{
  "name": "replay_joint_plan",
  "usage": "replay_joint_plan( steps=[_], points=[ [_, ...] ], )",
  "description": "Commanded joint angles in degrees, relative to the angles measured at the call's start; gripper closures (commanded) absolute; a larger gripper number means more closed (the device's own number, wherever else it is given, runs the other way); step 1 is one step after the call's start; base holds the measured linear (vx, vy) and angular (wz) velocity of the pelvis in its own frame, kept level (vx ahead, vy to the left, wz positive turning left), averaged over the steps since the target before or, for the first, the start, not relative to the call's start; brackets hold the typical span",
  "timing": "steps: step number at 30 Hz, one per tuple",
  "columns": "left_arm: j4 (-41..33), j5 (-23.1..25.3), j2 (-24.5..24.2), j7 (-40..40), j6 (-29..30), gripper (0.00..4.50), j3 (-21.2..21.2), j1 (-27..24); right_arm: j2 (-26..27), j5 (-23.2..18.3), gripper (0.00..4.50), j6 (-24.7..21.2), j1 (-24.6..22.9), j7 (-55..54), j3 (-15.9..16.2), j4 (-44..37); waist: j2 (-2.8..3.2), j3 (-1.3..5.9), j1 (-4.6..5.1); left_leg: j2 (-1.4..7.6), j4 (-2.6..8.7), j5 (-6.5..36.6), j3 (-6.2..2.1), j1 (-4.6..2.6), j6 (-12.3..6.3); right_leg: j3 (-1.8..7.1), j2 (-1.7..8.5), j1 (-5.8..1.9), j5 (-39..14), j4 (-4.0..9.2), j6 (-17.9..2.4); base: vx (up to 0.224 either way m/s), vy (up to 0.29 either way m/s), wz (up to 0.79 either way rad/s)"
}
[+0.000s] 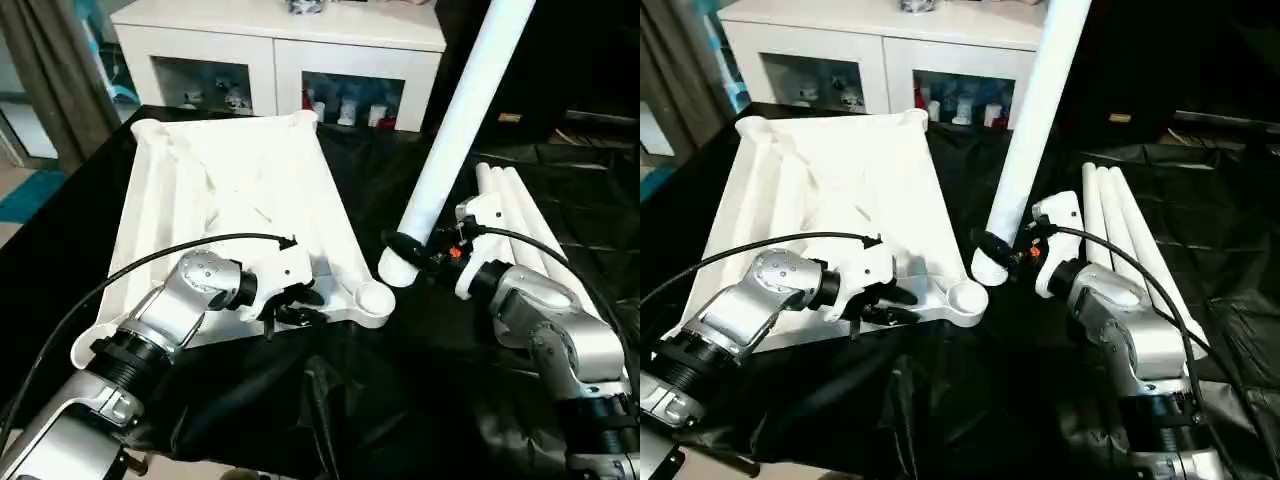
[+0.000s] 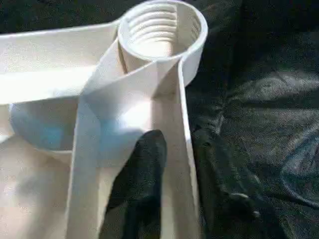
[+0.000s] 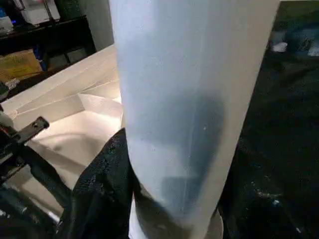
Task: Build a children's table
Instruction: Pick table leg, then insert table leg to table base
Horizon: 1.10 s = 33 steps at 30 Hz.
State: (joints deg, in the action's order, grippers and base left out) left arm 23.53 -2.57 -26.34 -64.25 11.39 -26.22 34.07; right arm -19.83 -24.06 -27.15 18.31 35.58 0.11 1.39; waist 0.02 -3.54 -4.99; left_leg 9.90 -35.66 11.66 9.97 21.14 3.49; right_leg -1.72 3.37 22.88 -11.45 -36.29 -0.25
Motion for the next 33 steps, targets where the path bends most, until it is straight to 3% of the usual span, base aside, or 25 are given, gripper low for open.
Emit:
replay_joint_plan(
  steps=[1, 10, 13, 16, 17, 19, 22, 25, 26, 29, 30, 33],
  points=[
    [0.05, 0.65, 0.2, -0.28, -0.27, 3.84, -0.22, 0.42, -0.53, -0.01, 2.6, -0.45, 0.2, 0.34, -0.41, -1.39, 0.53, 4.19, 0.2, 2.83, 4.61, 7.74, -0.93, -0.74, 0.32, 2.49, 4.39, -3.17, -2.01, 3.66, -14.83, 0.0, 0.0, 0.0],
    [1.79, 0.58, 1.41, 0.03, -0.63, 4.48, 1.04, 0.73, -2.01, 0.36, 2.61, -3.93, 0.32, 2.61, 2.48, -1.66, 0.37, 4.07, 0.22, 2.82, 4.65, 8.13, -0.91, -0.68, 0.08, 2.48, 4.39, -3.14, -3.7, 3.9, -14.44, 0.0, 0.0, 0.0],
    [2.07, -0.48, 2.63, 0.48, -1.27, 4.5, 2.16, 0.86, -1.73, 1.72, 2.61, -3.37, 2.07, 3.09, 3.7, 1.53, -0.04, 4.02, 0.21, 2.91, 4.7, 8.74, -0.84, -0.77, 0.21, 2.48, 4.57, -2.96, -6.77, 4.21, -14.06, 0.0, 0.0, 0.0],
    [2.28, -0.84, 3.11, 0.54, -1.43, 4.5, 2.43, 0.95, -1.57, 1.43, 2.61, -3.75, 2.62, 3.67, 3.94, 2.19, 0.23, 4.02, 0.12, 3.01, 4.7, 8.94, -0.85, -0.91, 0.4, 2.49, 4.62, -2.81, -7.48, 4.28, -13.84, 0.0, 0.0, 0.0],
    [2.48, -0.93, 3.47, 0.55, -1.47, 4.5, 2.53, 1.06, -1.49, 1.19, 2.61, -4.39, 3.1, 4.22, 4.2, 2.56, -0.41, 4.09, 0.15, 3.03, 4.71, 7.98, -0.8, -0.74, 0.0, 2.49, 4.58, -2.94, -5.9, 4.15, -13.82, 0.0, 0.0, 0.0],
    [3.15, -0.01, 4.18, 0.77, -2.0, 4.5, 1.91, 1.23, -1.42, 1.96, 2.61, -4.49, 4.71, 5.16, 5.23, 4.44, -0.58, 4.16, 0.17, 3.0, 4.64, 6.13, -0.83, -0.56, -0.92, 2.34, 4.65, -3.0, -4.27, 3.83, -14.12, 0.0, 0.0, 0.0],
    [3.28, 0.46, 4.5, 0.65, -1.96, 4.5, 1.78, 1.1, -1.48, 1.82, 2.61, -5.27, 5.71, 5.92, 5.46, 5.66, -0.33, 4.12, 0.06, 3.0, 4.54, 6.45, -0.69, -0.74, -1.15, 2.42, 4.7, -2.8, -5.12, 4.01, -14.18, 0.0, 0.0, 0.0],
    [3.91, 1.09, 4.53, 0.85, -2.32, 4.5, 1.8, 1.23, -2.13, 1.72, 2.61, -6.46, 6.04, 7.41, 6.07, 5.64, -0.59, 4.18, -0.03, 3.1, 4.6, 5.08, -0.76, -0.55, -1.76, 2.2, 4.74, -2.96, -3.55, 3.72, -14.25, 0.0, 0.0, 0.0],
    [3.97, 1.17, 4.43, 0.8, -2.41, 4.5, 1.8, 1.23, -2.39, 1.65, 2.61, -7.04, 6.01, 7.88, 6.35, 5.61, -0.92, 4.16, 0.02, 3.1, 4.6, 5.21, -0.68, -0.6, -1.89, 2.19, 4.69, -2.92, -3.79, 3.81, -14.12, 0.0, 0.0, 0.0],
    [4.13, 1.35, 4.38, 0.73, -2.44, 4.5, 1.84, 1.33, -2.92, 2.11, 2.61, -7.41, 6.03, 8.75, 7.17, 5.94, -0.78, 4.03, -0.02, 3.14, 4.69, 6.35, -0.73, -0.62, -1.59, 2.21, 4.9, -2.85, -6.36, 4.08, -13.54, 0.0, 0.0, 0.0],
    [4.27, 1.43, 4.35, 0.7, -2.55, 4.5, 1.88, 1.38, -3.05, 2.09, 2.61, -7.68, 6.17, 9.03, 7.42, 6.25, -1.07, 3.99, -0.01, 3.17, 4.78, 7.0, -0.75, -0.61, -1.29, 2.24, 5.03, -2.87, -7.69, 4.19, -13.22, 0.0, 0.0, 0.0],
    [4.52, 1.75, 4.18, 0.76, -2.56, 4.5, 1.86, 1.42, -3.31, 1.78, 2.61, -8.51, 6.38, 9.94, 7.82, 6.45, -1.11, 3.97, 0.03, 3.15, 4.78, 7.26, -0.75, -0.65, -1.1, 2.23, 4.98, -2.79, -8.52, 4.32, -12.83, 0.0, 0.0, 0.0]
  ],
)
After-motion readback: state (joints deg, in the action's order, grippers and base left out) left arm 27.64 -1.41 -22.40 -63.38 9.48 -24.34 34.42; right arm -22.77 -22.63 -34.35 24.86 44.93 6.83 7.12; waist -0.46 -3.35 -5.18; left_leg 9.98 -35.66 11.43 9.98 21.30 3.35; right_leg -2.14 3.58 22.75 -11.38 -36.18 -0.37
